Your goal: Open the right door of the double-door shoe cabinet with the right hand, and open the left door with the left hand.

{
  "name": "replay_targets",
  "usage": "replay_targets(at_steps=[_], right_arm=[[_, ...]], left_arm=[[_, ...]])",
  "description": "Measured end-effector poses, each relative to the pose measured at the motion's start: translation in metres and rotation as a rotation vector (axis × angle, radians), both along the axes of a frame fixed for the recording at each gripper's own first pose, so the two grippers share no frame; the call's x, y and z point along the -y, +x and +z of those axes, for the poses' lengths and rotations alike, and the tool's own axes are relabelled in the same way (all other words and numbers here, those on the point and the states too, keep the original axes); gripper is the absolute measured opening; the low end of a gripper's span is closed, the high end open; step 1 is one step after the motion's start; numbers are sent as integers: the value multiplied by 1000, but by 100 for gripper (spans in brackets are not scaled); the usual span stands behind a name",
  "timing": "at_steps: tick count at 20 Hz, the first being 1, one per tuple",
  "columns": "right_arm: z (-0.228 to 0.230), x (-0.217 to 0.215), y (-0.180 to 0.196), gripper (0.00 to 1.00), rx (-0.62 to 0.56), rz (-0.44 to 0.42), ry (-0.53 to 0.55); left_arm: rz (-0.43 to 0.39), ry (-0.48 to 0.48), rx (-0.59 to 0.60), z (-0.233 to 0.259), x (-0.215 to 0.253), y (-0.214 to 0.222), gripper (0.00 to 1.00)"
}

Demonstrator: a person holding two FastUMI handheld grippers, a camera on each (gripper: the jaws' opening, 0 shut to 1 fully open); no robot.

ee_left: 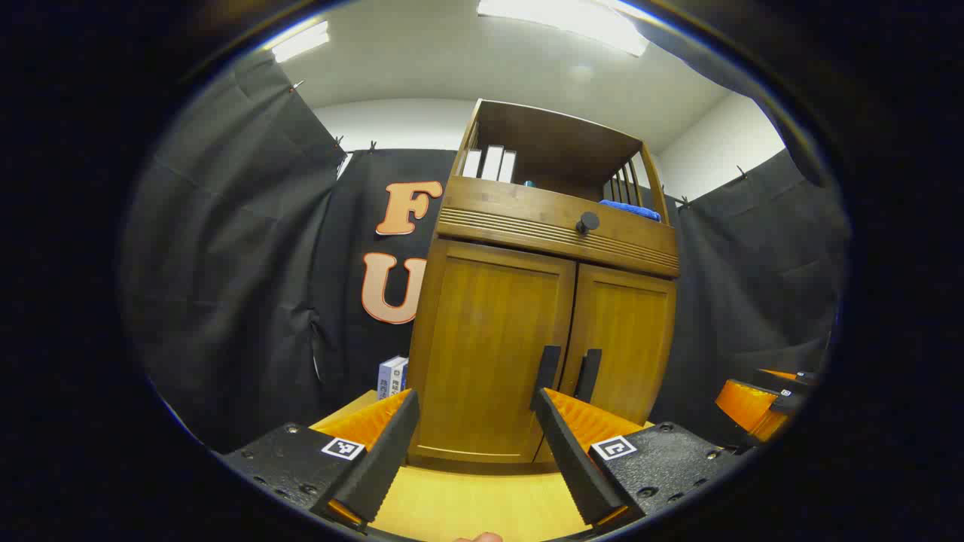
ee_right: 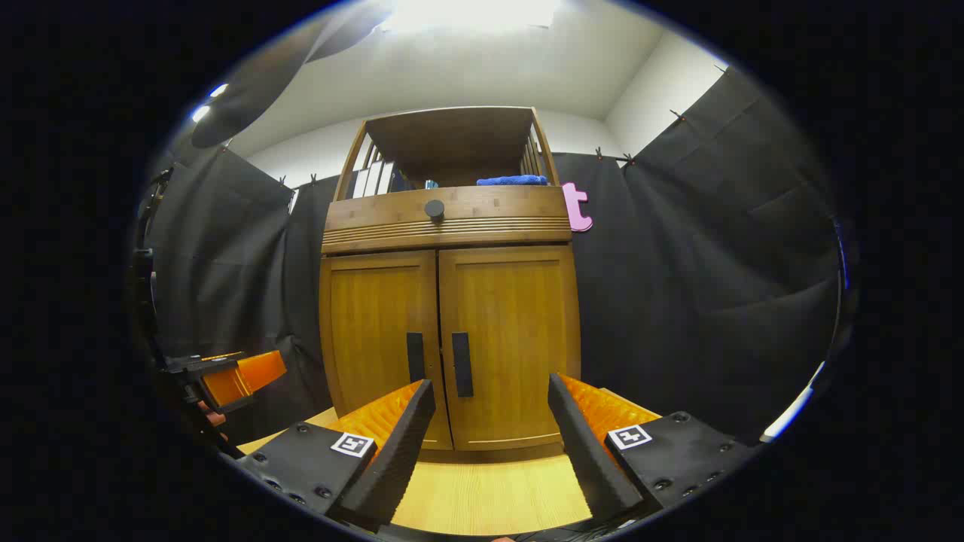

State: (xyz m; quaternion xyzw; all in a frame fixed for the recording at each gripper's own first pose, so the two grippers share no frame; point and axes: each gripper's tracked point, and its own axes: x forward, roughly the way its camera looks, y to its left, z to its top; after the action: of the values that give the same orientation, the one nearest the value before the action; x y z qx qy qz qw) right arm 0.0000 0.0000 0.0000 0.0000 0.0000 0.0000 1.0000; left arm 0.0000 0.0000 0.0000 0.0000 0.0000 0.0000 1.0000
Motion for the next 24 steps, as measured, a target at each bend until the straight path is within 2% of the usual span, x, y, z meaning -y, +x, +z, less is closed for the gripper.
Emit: replay_targets(at_steps=[3, 4, 8, 10, 11, 16, 17, 18, 19, 20, 21, 22, 23, 24], right_arm=[[-7, -5, 5, 97, -10, 16, 15], [-10, -6, 8, 98, -20, 19, 23], [-15, -2, 8, 98, -38, 13, 20], [-19, 4, 9, 98, -49, -1, 17], [-21, 6, 9, 98, -56, -7, 18], [-17, 14, 6, 98, -58, -24, 8], [-18, 15, 5, 98, -65, -27, 4], [-17, 16, 3, 89, -70, -29, 5], [-17, 15, 2, 89, -74, -28, 8], [-16, 14, 1, 98, -74, -24, 10], [-16, 13, 1, 98, -72, -20, 9], [-16, 13, -2, 98, -73, -19, 5], [-16, 13, -5, 89, -73, -20, -1], [-15, 14, -9, 93, -68, -25, -4]], left_arm=[[14, 12, -9, -6, -5, 1, 98], [15, 11, -16, -8, -5, 0, 92], [6, -8, -32, -16, -3, 3, 91], [6, -24, -46, -21, -2, 7, 94], [10, -25, -47, -22, -3, 9, 91], [18, 2, -31, -15, -4, 5, 91], [16, 2, -31, -14, -2, 4, 94], [14, 1, -31, -15, -2, 1, 94], [15, -1, -32, -14, -1, 0, 94], [18, -3, -30, -14, -2, -2, 91], [24, -3, -29, -14, -2, -2, 94], [27, -2, -32, -15, -3, -5, 91], [23, -3, -35, -15, -1, -5, 91], [15, -4, -34, -14, 1, -7, 92]])
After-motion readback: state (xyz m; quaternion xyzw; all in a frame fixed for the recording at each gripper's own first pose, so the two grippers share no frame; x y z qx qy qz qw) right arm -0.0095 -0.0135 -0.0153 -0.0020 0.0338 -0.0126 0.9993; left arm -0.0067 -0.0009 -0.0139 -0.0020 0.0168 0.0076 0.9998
